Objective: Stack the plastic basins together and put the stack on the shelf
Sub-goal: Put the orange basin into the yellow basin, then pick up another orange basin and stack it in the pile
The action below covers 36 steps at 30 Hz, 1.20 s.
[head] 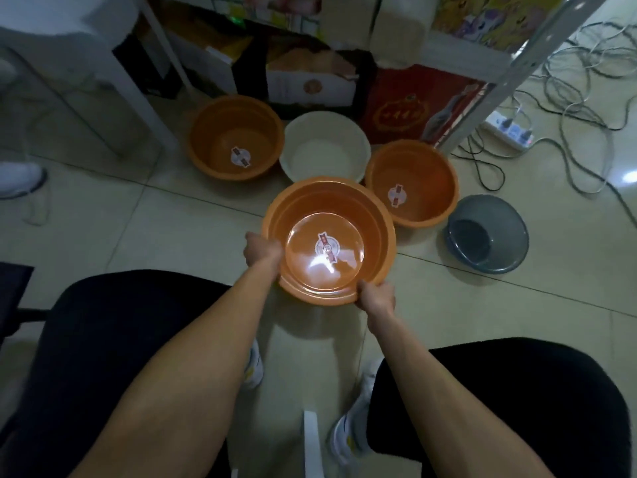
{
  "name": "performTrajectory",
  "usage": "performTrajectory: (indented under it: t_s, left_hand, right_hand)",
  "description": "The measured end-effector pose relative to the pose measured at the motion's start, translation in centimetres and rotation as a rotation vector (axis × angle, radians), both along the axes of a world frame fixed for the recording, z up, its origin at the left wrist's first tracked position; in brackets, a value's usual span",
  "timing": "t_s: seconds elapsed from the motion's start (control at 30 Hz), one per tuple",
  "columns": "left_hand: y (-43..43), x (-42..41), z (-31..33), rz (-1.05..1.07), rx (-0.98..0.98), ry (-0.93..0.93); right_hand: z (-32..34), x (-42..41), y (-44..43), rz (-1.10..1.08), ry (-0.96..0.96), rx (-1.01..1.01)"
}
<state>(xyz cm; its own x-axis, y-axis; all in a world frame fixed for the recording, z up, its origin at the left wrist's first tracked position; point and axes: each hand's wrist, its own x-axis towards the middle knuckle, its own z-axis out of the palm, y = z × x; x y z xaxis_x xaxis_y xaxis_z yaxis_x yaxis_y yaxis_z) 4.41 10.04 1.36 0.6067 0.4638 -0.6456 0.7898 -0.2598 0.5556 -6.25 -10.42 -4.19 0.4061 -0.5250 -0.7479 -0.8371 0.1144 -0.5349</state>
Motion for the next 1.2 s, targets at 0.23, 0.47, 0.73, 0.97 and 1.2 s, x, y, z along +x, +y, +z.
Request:
performTrajectory:
  t_s: [0.23, 0.47, 0.73, 0.97, 1.2]
  left_hand:
    - [1.5, -0.9, -5.7, -0.221, 0.018, 0.067]
    - [2.1, 1.4, -9.5, -0.325, -0.123, 0.189]
    - [1.3, 2.1, -12.8, -0.566, 0.090, 0.224]
    - [0.5, 3.7, -13.6, -0.500, -0.007, 0.266]
    - [-1.6, 6.8, -13.3, -0.420, -0.285, 0.232]
  right_hand:
    - [-5.8, 0.6, 0.2, 0.095, 0.063, 0.043]
    - [-3.5, 2.9, 3.3, 0.258, 0.276, -0.021]
    - [-7.6, 5.7, 0.8, 0.591, 0.187, -0.384]
    - [-10.7, 5.3, -0.9, 0.612, 0.182, -0.175]
    - [-10.0, 10.9, -5.1, -0.160, 0.105, -0.238]
